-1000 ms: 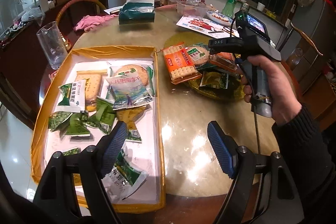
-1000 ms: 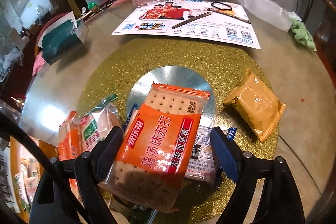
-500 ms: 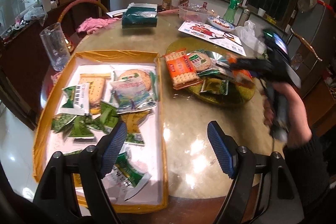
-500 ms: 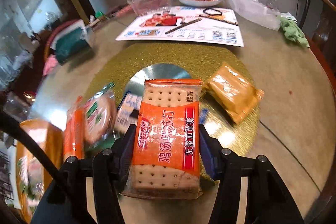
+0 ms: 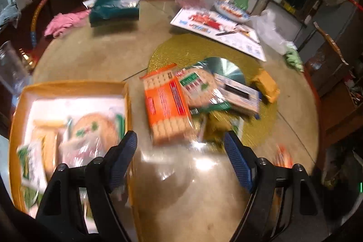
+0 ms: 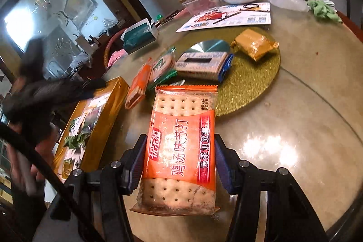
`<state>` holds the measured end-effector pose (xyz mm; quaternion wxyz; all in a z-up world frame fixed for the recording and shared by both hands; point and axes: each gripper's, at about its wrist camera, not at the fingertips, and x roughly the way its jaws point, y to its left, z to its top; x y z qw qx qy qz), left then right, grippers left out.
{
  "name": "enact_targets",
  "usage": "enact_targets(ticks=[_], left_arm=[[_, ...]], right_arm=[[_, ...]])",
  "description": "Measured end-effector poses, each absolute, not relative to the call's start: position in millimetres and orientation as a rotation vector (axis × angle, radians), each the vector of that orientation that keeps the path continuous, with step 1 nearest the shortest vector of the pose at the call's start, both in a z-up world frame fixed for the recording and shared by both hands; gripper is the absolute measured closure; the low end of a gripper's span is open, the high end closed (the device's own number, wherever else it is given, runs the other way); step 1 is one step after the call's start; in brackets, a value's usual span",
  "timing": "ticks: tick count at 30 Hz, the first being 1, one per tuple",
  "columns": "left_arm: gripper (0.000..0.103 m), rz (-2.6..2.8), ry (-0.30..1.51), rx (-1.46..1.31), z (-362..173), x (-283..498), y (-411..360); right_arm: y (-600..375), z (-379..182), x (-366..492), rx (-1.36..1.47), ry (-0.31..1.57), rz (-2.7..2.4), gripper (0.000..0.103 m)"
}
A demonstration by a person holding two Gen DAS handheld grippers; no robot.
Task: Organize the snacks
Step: 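Grasp an orange chicken-flavour cracker pack with the right tool, then grasp another orange cracker pack with the left tool while the right tool holds its pack, then carry both orange cracker packs over the tray and open both tools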
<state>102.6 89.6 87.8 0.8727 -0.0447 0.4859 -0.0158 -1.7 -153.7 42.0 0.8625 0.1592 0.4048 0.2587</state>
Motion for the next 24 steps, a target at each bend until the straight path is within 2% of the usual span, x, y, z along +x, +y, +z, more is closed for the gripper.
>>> enact_targets(ticks=[5,10,13,19,24], left_arm=[[0.025,0.022,1.111,-0.118,56.5,160.7,96.2],[0.029,0.008,1.158,-0.141,41.2,179.6,95.4],[0.045,0.057,1.170,-0.129,35.0,184.8,100.8],[0.049,0.047,1.145,-0.158,39.5,160.5,102.2],[0.049,-0.046,1.080,-0.230,66.0,89.3,90.2]], right_arm=[[-153.1,31.5,2.9,0.347,0.850,0.555,0.047],[-148.1,24.1,6.5,0.360,0.849,0.591,0.047],[-145.9,18.4,8.6,0.365,0.852,0.589,0.047],[-144.8,10.0,9.0,0.375,0.875,0.582,0.047],[-143.4,18.7,3.2,0.381,0.861,0.598,0.047]])
